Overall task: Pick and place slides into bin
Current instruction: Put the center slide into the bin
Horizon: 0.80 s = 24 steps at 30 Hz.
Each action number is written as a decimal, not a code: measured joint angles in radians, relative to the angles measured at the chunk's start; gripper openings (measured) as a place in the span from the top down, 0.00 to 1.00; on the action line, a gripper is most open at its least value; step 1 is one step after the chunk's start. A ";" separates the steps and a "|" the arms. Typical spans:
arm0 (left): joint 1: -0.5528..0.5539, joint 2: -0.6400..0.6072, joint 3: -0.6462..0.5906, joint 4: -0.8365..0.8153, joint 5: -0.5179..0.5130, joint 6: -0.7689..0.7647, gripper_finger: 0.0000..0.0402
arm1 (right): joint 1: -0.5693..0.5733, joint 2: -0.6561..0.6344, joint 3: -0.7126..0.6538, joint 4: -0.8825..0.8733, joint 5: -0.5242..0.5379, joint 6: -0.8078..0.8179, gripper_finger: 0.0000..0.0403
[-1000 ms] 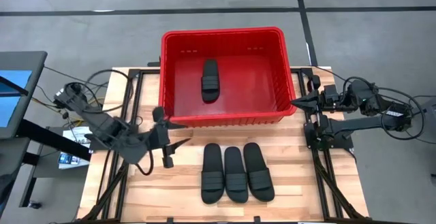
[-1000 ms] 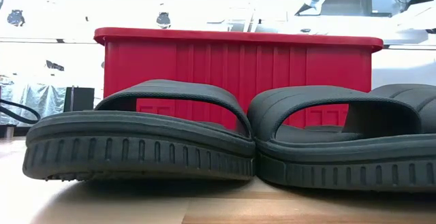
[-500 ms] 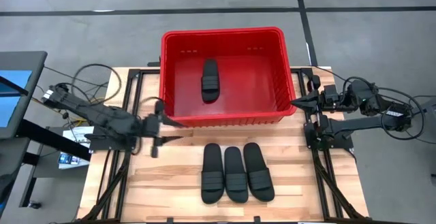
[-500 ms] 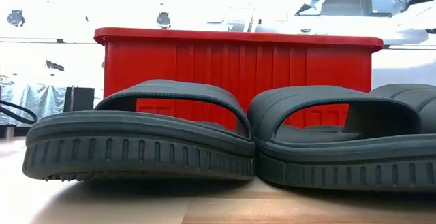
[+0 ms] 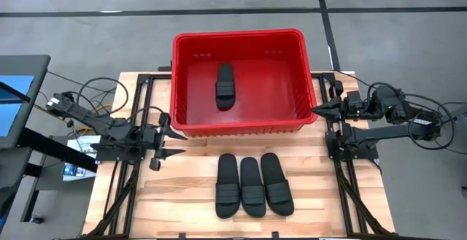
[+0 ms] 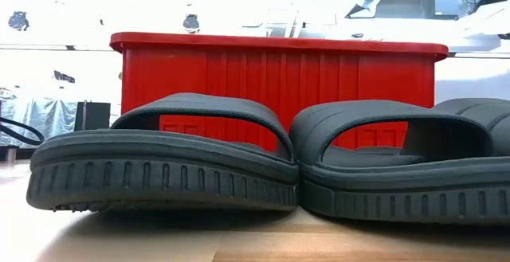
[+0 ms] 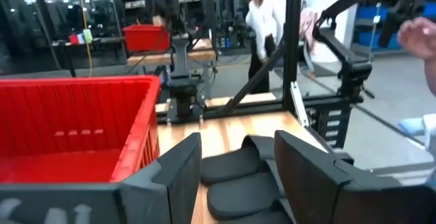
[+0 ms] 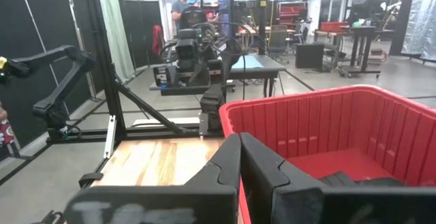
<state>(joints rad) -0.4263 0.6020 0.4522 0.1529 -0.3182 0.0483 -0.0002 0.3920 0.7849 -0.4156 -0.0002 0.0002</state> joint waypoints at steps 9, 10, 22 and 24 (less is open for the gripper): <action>0.000 0.040 0.000 -0.006 -0.009 -0.071 0.56 | 0.000 0.000 0.000 0.000 0.000 0.000 1.00; 0.000 0.039 0.000 -0.005 -0.009 -0.074 0.56 | 0.000 0.000 0.000 0.001 0.000 0.000 1.00; 0.000 0.039 0.000 -0.007 -0.001 -0.076 0.56 | 0.000 0.000 0.000 0.163 0.000 0.047 1.00; 0.000 0.039 0.000 -0.008 -0.001 -0.063 0.56 | 0.000 0.001 0.000 0.215 0.000 0.045 1.00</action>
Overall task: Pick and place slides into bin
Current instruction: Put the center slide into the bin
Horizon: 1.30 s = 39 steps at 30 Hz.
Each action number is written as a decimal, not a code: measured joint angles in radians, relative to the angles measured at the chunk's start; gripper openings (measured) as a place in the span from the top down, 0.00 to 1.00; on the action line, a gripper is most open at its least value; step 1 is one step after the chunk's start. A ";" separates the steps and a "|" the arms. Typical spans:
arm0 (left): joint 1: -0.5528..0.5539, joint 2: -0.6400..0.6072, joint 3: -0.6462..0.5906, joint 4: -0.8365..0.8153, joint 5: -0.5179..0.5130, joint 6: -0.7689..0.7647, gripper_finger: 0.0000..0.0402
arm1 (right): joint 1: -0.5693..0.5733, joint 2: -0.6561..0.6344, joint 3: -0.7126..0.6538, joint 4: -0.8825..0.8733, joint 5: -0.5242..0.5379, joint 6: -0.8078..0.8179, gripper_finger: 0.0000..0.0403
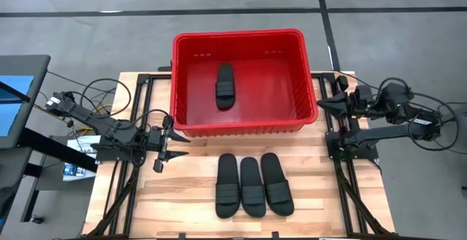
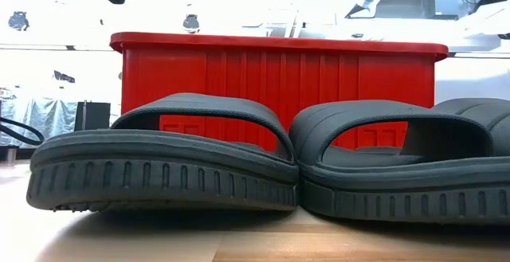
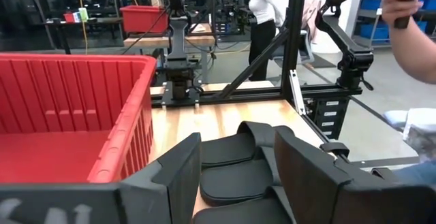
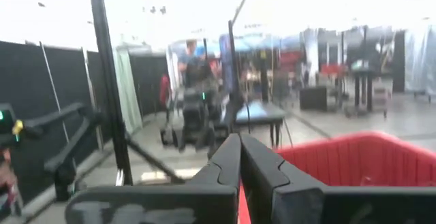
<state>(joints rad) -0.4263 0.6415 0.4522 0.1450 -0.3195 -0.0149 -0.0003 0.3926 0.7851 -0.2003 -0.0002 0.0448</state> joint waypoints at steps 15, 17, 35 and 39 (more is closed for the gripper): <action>0.000 0.000 0.001 -0.072 -0.001 0.050 0.56 | 0.005 0.155 0.001 0.187 0.091 -0.445 1.00; 0.000 0.000 0.001 -0.053 0.000 0.050 0.56 | 0.019 0.197 0.001 0.187 0.090 -0.571 1.00; 0.000 0.000 0.001 -0.049 0.000 0.058 0.56 | 0.279 0.435 0.001 0.069 0.080 -0.228 1.00; 0.000 0.000 0.001 -0.049 0.000 0.058 0.56 | 0.327 0.516 0.001 0.021 0.080 -0.154 1.00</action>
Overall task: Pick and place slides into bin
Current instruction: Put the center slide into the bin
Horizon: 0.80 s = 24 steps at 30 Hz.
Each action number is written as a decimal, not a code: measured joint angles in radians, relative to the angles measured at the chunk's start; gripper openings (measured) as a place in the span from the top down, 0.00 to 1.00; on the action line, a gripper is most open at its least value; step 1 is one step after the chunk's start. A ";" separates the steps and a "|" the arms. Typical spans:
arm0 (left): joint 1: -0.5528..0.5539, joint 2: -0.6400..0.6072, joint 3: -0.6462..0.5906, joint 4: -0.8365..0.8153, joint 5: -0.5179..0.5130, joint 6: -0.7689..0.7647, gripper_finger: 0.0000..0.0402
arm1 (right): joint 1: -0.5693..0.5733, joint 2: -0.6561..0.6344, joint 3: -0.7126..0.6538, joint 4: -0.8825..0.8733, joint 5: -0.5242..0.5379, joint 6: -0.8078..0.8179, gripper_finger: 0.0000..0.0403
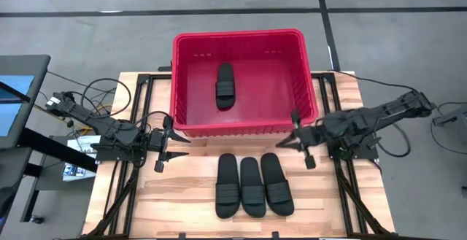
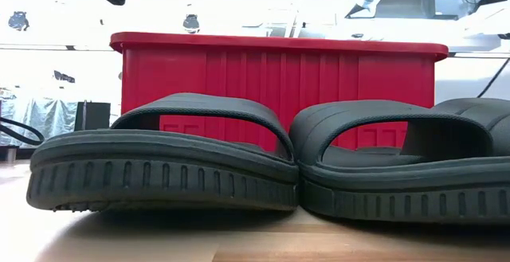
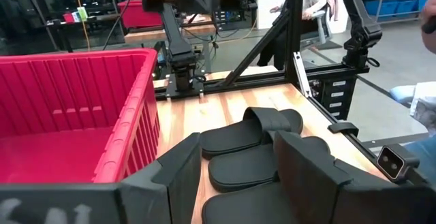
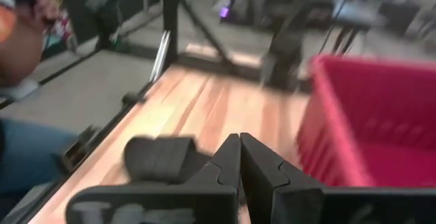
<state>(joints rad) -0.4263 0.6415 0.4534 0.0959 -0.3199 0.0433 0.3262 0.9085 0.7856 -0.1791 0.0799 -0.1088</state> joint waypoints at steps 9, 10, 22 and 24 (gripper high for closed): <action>0.000 0.000 0.000 0.000 0.000 0.000 0.56 | 0.067 0.200 0.000 -0.001 0.000 0.147 1.00; 0.000 0.000 0.000 0.000 0.000 0.000 0.56 | 0.072 0.216 0.000 -0.001 0.000 0.162 1.00; 0.000 0.000 0.000 0.001 0.067 -0.016 0.56 | 0.074 0.345 0.000 0.072 0.000 0.342 1.00; 0.000 0.000 0.000 0.001 0.082 -0.030 0.56 | 0.069 0.373 0.000 0.087 0.000 0.397 1.00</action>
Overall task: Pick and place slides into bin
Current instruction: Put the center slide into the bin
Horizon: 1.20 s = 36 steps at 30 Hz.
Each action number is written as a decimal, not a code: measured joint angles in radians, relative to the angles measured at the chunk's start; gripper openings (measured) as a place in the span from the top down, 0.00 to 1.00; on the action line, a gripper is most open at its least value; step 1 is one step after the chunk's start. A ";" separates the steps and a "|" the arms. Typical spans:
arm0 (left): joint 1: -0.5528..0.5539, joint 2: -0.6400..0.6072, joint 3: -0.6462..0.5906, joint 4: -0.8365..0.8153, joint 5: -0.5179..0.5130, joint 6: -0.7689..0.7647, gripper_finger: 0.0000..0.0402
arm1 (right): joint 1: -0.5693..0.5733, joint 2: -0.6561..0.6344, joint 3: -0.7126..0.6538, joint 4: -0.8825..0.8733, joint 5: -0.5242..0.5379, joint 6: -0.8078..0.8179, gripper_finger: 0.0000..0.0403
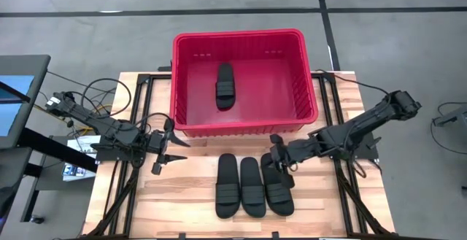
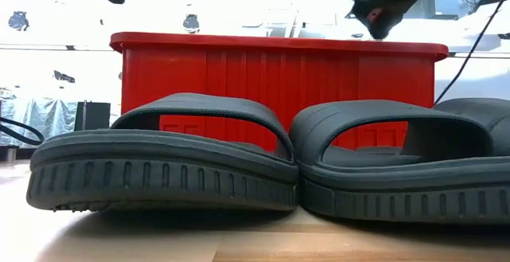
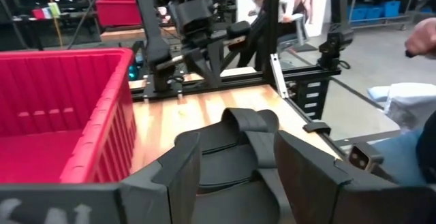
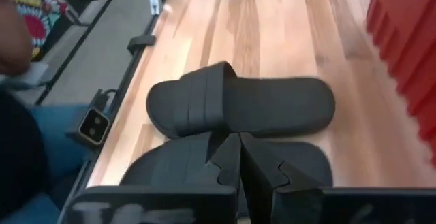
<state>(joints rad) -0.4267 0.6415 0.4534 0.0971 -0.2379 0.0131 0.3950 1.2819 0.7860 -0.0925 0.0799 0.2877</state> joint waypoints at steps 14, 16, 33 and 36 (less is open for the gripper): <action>0.000 0.000 0.000 0.027 0.059 -0.060 0.56 | 0.052 0.179 0.030 0.040 -0.058 0.211 1.00; 0.000 0.000 0.000 0.032 0.059 -0.060 0.56 | 0.067 0.192 0.041 0.039 -0.056 0.211 1.00; 0.000 0.000 0.000 0.054 0.059 -0.019 0.56 | 0.095 0.212 0.097 -0.148 -0.058 0.190 0.74; 0.000 0.000 0.000 0.054 0.059 -0.013 0.56 | 0.094 0.212 0.097 -0.147 -0.089 0.157 0.72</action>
<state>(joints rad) -0.4267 0.6418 0.4534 0.1509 -0.1791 -0.0004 0.4889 1.4940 0.8833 -0.2398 -0.0092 0.4443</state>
